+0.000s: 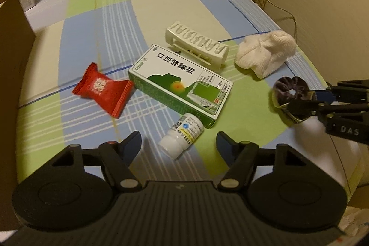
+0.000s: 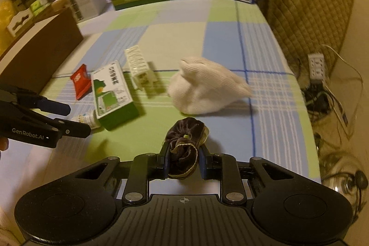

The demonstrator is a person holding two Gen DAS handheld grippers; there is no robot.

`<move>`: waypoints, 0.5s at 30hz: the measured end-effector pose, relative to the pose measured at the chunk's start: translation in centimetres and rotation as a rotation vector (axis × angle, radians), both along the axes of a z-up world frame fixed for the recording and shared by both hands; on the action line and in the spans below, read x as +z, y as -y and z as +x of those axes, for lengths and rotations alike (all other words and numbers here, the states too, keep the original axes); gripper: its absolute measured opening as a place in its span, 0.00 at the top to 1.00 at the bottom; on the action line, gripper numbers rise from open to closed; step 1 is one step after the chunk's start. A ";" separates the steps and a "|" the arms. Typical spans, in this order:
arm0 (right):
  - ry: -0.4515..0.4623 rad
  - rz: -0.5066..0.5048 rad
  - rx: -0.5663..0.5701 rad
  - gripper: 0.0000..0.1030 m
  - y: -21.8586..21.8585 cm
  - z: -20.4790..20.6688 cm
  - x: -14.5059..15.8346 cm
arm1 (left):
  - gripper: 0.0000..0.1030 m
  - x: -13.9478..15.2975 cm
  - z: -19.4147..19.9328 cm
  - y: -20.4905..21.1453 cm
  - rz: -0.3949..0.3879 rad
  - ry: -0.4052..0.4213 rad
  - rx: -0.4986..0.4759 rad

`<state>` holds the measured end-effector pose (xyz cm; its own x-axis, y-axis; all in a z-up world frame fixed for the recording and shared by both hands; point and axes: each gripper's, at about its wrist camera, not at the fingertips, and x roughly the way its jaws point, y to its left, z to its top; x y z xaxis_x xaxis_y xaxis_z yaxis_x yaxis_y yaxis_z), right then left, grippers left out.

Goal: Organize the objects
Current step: 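Close the right tool on the brown scrunchie while the left tool grasps the white pill bottle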

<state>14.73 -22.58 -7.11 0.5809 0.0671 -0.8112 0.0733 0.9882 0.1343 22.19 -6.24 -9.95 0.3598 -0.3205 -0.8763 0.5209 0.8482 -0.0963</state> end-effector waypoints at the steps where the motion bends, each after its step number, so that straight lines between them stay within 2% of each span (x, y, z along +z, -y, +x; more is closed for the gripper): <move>1: -0.003 0.007 -0.008 0.79 0.2 -0.2 0.0 | 0.40 -0.1 0.1 0.1 -0.001 0.000 -0.011; 6: -0.011 0.022 -0.038 0.79 0.6 -0.8 0.0 | 0.55 -0.6 0.4 0.6 0.003 -0.010 -0.048; 8: -0.011 0.025 -0.041 0.79 0.6 -0.9 0.1 | 0.65 -0.7 0.4 0.8 0.001 -0.014 -0.055; 10: -0.012 0.027 -0.043 0.79 0.6 -1.1 0.1 | 0.68 -0.7 0.4 0.9 -0.004 -0.013 -0.063; 11: -0.013 0.027 -0.044 0.79 0.6 -1.2 0.2 | 0.76 -0.8 0.3 1.0 -0.004 -0.013 -0.067; 15: -0.011 0.031 -0.042 0.79 0.3 -1.2 0.3 | 0.76 -0.8 0.0 1.2 -0.007 -0.013 -0.074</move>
